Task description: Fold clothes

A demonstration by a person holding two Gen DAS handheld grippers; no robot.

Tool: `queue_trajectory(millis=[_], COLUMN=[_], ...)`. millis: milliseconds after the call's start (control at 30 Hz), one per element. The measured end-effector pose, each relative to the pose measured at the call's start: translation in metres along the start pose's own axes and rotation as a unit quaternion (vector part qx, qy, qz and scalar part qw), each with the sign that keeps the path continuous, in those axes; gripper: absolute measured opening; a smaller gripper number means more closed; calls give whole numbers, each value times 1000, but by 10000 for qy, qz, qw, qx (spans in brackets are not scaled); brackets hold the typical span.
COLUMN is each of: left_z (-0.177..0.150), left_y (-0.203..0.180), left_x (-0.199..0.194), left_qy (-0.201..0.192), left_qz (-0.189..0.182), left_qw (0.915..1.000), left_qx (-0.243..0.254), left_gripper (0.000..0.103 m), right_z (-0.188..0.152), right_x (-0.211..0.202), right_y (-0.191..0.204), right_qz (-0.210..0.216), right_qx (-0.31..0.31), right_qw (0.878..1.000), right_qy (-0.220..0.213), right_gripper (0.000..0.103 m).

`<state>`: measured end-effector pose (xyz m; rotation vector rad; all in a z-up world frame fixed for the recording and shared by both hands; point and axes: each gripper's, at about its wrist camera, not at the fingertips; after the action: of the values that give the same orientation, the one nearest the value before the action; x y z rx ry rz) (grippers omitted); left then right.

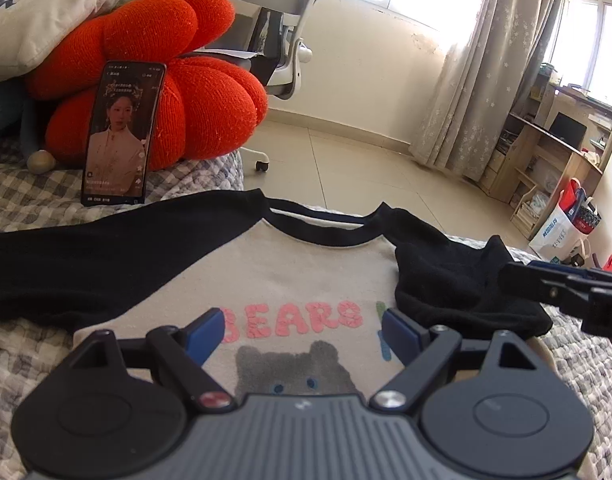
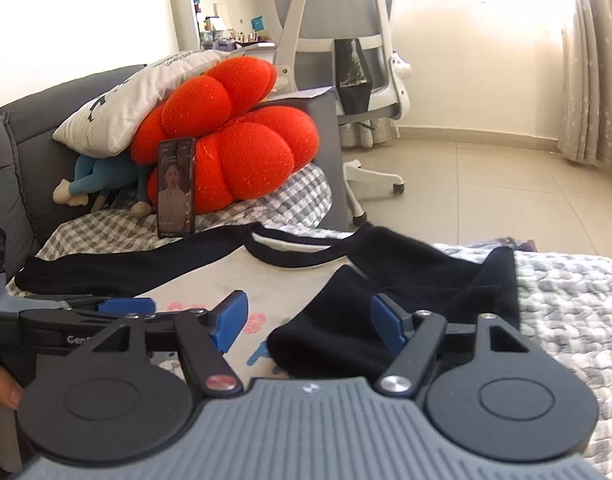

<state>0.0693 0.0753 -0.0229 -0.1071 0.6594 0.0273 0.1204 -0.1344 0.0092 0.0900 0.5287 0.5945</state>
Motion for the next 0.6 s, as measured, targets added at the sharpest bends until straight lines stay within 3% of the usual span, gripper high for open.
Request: queue_trajectory(millis=[233, 433, 600], left_z=[7, 7, 6], left_y=[-19, -30, -30], left_x=[-20, -18, -11], left_qy=[-142, -95, -3], left_qz=[-6, -201, -421], left_qw=[9993, 9991, 9989], left_qx=[352, 368, 182], left_gripper=[90, 90, 90], right_z=[-4, -18, -25], right_x=[-22, -12, -1], right_y=[-45, -71, -73], right_qz=[-988, -956, -692], right_qx=[288, 858, 939], right_qw=[9947, 9917, 9932], right_qy=[44, 24, -48], right_gripper=[74, 74, 47])
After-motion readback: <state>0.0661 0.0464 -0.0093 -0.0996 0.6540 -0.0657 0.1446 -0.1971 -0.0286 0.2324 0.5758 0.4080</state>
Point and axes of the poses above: each gripper's, at about its wrist camera, not at the fingertips, and x roughly the way its jaws point, y to its left, z to its top, and after that the axes turned 11 degrees about z, right-handed
